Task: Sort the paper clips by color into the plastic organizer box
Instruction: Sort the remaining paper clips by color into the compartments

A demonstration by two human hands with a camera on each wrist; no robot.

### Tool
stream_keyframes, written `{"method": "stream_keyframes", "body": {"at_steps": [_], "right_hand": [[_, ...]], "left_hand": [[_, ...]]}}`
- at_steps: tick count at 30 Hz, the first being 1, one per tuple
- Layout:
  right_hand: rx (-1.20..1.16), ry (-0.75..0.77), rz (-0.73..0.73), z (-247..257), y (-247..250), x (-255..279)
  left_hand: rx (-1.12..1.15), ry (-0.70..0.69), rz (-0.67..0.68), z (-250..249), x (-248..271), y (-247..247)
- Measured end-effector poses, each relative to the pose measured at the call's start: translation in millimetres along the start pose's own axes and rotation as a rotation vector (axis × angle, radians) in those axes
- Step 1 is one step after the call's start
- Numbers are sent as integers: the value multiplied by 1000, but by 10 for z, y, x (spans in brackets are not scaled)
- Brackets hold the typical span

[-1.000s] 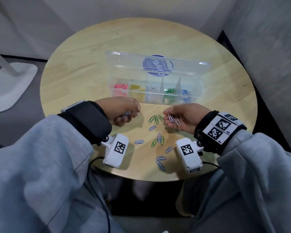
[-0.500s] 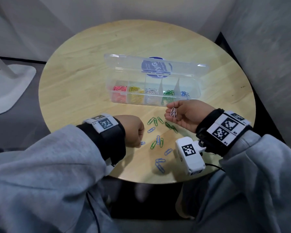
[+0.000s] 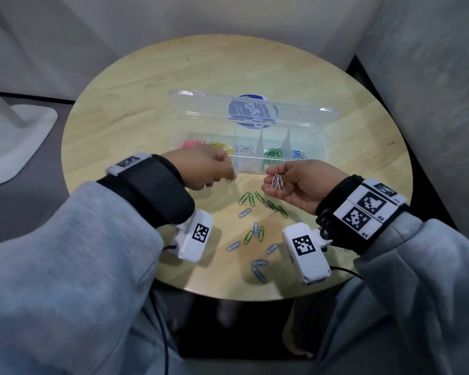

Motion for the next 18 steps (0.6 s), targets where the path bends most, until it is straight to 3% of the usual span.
{"method": "stream_keyframes", "body": {"at_steps": [5,9,15,18], "right_hand": [[10,95,24,170,-11,59],[55,220,-74,452,-58,0],[169,216,-161,723,-254,-182],[452,202,-258,702,-277,-309]], "left_hand": [[383,51,-221,-51,-38,232],[617,5,-323,-121,-113,261],[668,-13,-391,-152,-276,234],[700,-32,-401,-164,-365,197]]}}
Point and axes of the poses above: each hand's wrist, its own x-axis away from the middle knuckle, its own y-axis out of the back of the hand, z = x × y, the point moved 3 cm from there along -x, towards the middle knuckle, and after that the axes turned 10 degrees about -y, right-handed, at the moved point
